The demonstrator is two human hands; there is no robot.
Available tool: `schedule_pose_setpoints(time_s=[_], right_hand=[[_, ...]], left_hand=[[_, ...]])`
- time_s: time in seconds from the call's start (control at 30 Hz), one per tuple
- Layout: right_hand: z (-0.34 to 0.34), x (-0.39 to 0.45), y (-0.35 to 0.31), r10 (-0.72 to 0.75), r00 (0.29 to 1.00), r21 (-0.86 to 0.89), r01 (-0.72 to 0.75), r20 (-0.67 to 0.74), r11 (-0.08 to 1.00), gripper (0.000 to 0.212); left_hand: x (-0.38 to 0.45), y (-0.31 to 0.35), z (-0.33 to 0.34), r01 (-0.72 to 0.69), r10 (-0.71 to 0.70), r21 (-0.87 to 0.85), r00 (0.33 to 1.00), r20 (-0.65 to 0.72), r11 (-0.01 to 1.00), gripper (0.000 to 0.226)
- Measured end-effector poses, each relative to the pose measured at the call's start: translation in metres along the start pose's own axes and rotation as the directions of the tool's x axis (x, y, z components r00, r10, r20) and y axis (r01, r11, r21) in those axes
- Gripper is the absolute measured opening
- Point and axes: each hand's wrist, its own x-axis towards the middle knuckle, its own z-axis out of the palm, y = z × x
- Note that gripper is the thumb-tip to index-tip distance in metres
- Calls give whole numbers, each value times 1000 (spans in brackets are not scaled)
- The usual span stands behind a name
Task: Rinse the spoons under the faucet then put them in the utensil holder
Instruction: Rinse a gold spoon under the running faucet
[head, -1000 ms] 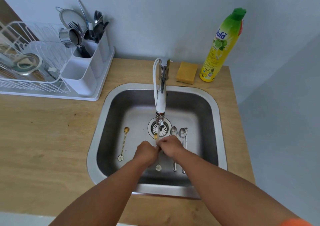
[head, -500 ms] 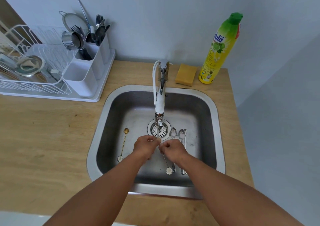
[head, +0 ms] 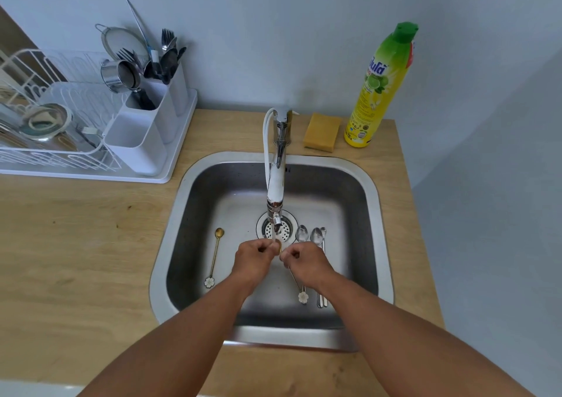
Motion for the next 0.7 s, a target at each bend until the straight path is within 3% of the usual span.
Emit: schedule_pose_setpoints(time_s=[0.07,0.27,0.4,0.6,0.7], right_hand=[[-2,1,0,-23,1000,-24,24,3,999,21],[-5,-1,-2,-89,996,-116,86,-21,990,18],[-9,-1,1,-112,993,-115,107,-42,988,15],[-10,-8,12,-162,986,95,158,41,983,14],[-8,-12,12,-173,983,124,165,63,979,14]], left_hand=[[2,1,-3,16,-16,-26,1000,0,1000,8],[0,6,0,16,-21,-91,998,-56,996,27],[-2,5,-2,54,-52,-127,998,25,990,20],[-5,-4,-11,73,-38,-204,985,171,976,11],[-7,-4,-12,100,-64,-245,986,152,964,29]])
